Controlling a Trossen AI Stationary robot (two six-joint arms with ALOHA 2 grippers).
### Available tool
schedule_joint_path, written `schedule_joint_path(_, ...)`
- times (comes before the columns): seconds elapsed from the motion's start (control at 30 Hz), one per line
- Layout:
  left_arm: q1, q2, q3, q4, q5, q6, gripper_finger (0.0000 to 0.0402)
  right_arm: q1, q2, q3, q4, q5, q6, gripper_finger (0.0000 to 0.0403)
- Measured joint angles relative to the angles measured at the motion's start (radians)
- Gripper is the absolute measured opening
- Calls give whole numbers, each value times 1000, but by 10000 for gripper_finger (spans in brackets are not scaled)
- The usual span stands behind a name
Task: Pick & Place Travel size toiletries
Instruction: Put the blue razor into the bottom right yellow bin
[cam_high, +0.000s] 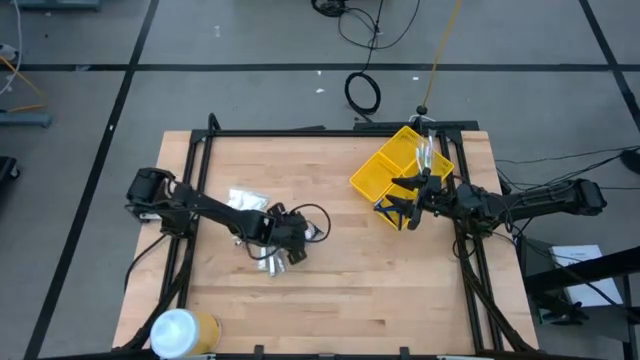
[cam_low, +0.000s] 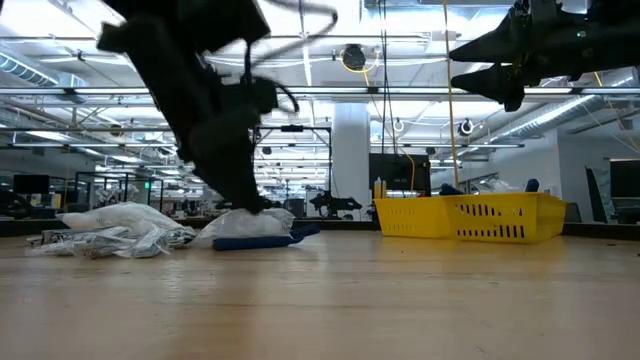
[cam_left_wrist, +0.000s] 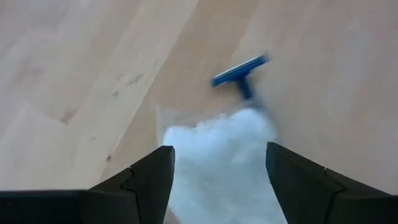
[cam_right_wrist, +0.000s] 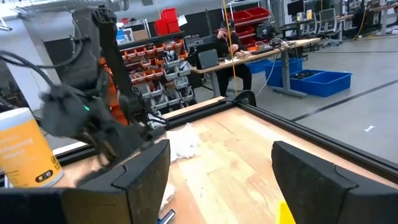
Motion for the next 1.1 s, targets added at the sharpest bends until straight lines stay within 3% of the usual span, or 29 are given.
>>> schedule_joint_path(0.17, 42, 61, 1, -25, -15, 10, 250, 0, 0, 0, -14, 0, 0, 265)
schedule_joint_path(0.4, 74, 22, -1, -172, -229, -118, 250, 0, 0, 0, -14, 0, 3, 265)
schedule_joint_path(0.5, 75, -7, -1, -216, -267, -180, 250, 0, 0, 0, -14, 0, 3, 265)
schedule_joint_path(0.77, 18, -59, 0, -23, -30, -198, 250, 0, 0, 0, -13, 1, 3, 265)
schedule_joint_path(1.1, -58, 92, 1, 85, 36, -312, 250, 0, 0, 0, -12, 2, 1, 265)
